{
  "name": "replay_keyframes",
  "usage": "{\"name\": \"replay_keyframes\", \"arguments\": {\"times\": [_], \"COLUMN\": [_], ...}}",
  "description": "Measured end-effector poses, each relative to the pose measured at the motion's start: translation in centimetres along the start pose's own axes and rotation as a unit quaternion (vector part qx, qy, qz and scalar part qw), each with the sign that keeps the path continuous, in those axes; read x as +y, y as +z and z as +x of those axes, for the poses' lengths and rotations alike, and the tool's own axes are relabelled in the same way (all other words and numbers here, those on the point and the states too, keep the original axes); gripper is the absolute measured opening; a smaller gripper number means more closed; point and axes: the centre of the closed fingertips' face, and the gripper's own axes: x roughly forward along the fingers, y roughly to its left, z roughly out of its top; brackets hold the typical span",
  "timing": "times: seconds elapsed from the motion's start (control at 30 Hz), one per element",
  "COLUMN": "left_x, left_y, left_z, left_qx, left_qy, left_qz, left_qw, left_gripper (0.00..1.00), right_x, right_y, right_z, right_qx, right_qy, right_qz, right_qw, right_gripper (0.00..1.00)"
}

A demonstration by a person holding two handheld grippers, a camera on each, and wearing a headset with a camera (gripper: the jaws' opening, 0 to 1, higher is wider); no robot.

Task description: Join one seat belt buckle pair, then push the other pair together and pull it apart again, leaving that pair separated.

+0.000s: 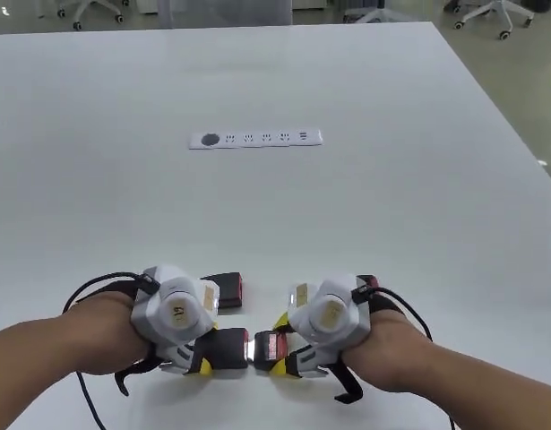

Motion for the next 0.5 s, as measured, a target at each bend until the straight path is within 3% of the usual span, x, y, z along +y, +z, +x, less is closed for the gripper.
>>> {"name": "replay_keyframes", "arguments": {"times": [0.5], "left_x": [0.07], "left_y": [0.03], "left_z": [0.04], "left_qx": [0.004], "left_qy": [-0.001], "left_qz": [-0.004], "left_qw": [1.0000], "left_gripper": [0.34], "right_x": [-0.01], "right_y": [0.01], "right_z": [0.22], "right_qx": [0.024], "right_qy": [-0.005], "right_qz": [-0.033], "right_qw": [0.9992], "right_gripper": [0.34]}}
